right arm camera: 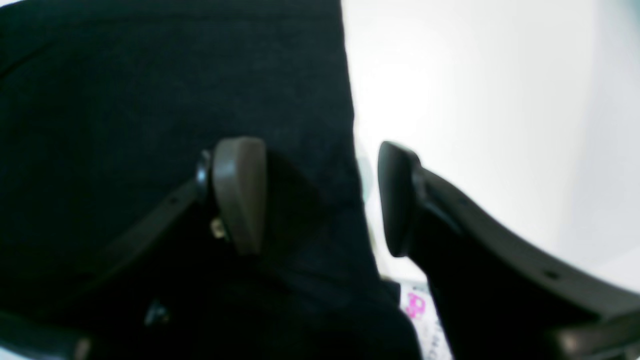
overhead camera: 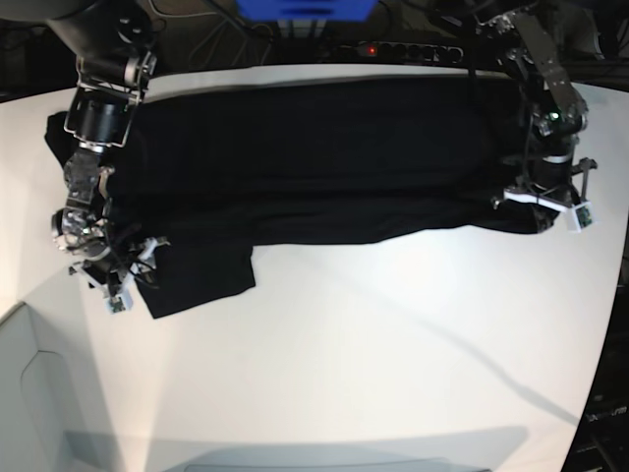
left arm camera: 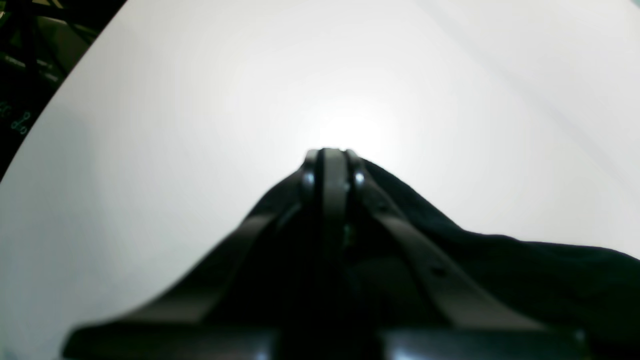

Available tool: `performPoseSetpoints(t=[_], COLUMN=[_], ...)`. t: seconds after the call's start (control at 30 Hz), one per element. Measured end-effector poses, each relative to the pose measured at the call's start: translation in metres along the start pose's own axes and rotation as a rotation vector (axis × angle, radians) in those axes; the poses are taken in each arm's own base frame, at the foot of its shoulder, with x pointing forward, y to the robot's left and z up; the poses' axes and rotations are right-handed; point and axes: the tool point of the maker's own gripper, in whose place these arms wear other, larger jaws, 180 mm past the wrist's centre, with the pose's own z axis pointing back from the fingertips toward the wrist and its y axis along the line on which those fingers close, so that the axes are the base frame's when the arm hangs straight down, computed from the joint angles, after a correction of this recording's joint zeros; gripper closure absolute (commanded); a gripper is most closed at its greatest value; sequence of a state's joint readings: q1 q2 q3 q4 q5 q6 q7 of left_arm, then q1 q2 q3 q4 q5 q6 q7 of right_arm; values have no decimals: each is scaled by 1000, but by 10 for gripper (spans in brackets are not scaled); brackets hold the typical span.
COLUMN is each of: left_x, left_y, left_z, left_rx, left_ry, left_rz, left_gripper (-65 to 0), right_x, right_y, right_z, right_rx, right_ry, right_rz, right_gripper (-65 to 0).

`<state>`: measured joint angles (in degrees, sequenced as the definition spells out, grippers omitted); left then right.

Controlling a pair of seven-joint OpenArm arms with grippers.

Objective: Fold the T-shirt properly
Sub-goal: 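Drag the folded shirt toward the arms and lay the hem down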

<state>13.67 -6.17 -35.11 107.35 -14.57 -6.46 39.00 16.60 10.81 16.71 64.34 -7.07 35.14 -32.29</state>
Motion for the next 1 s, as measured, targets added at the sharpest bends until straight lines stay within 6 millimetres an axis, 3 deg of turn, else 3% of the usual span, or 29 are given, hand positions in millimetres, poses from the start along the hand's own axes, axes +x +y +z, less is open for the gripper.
performPoseSetpoints(t=[0.17,0.3,0.4,0.53,0.6,0.87,1.0], left_x=[0,0,1,-1,-2,6,-3], left_y=[0,0,0,0,0,-2,2], left_z=[0,0,0,1,2,22,29], left_rx=[0,0,0,1,0,-3,2], left_ry=[0,0,-2,2,1,-30,-6], left_rz=[0,-1,-1,2,-1,-44,-63], left_gripper=[0,0,0,0,0,0,0], right_x=[0,-1,2,29,40,37,15], right_y=[2,-4,-7,-9,-4,41,58], right_z=[0,6,22,57,77,137,147], right_rx=[6,-23,-57,-126,-149,-171,-146], right_ry=[-1,18,-11,-116,-179,-273,-247], right_rz=[-4,23,61,137,172,228,217], right_gripper=[0,0,0,0,0,0,0])
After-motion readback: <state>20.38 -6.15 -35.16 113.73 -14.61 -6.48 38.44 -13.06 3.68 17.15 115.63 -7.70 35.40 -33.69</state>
